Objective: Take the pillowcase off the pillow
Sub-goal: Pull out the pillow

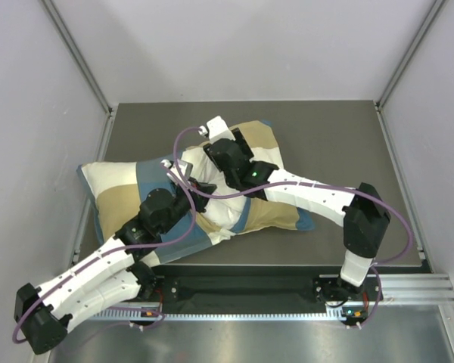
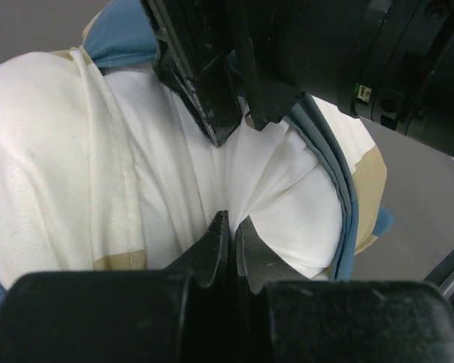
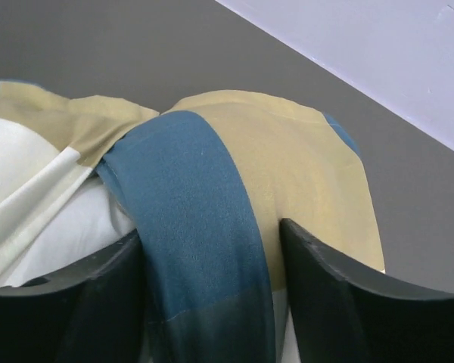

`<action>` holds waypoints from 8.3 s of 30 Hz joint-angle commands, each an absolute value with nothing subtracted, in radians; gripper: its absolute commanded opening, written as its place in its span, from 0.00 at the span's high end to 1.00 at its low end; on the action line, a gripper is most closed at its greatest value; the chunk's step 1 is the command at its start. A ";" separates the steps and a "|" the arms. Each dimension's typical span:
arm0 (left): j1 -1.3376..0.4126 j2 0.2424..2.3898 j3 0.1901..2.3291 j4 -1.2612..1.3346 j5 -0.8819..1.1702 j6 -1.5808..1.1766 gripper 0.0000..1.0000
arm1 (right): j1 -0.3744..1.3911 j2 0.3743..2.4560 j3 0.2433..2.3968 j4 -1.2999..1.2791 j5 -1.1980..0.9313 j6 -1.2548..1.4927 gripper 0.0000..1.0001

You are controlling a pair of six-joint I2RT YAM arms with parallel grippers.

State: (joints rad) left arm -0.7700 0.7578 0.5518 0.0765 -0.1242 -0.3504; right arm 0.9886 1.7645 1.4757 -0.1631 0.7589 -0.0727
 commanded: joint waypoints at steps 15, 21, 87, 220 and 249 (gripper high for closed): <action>-0.772 0.650 0.564 -0.258 -0.250 -0.446 1.00 | 0.671 1.701 1.477 -0.103 1.115 -0.215 1.00; -0.772 0.620 0.604 -0.339 -0.389 -0.463 1.00 | 0.551 1.677 1.456 -0.120 1.094 -0.210 1.00; -0.963 1.566 1.250 0.304 -0.037 -0.149 0.01 | 0.581 1.313 0.807 0.044 0.302 0.365 1.00; -0.719 1.025 0.899 -0.038 0.107 -0.052 0.21 | 1.278 1.424 0.615 -0.192 0.379 1.132 1.00; -0.879 1.195 0.752 -0.019 -0.015 -0.077 0.23 | 1.298 1.368 0.620 -0.238 0.416 1.173 1.00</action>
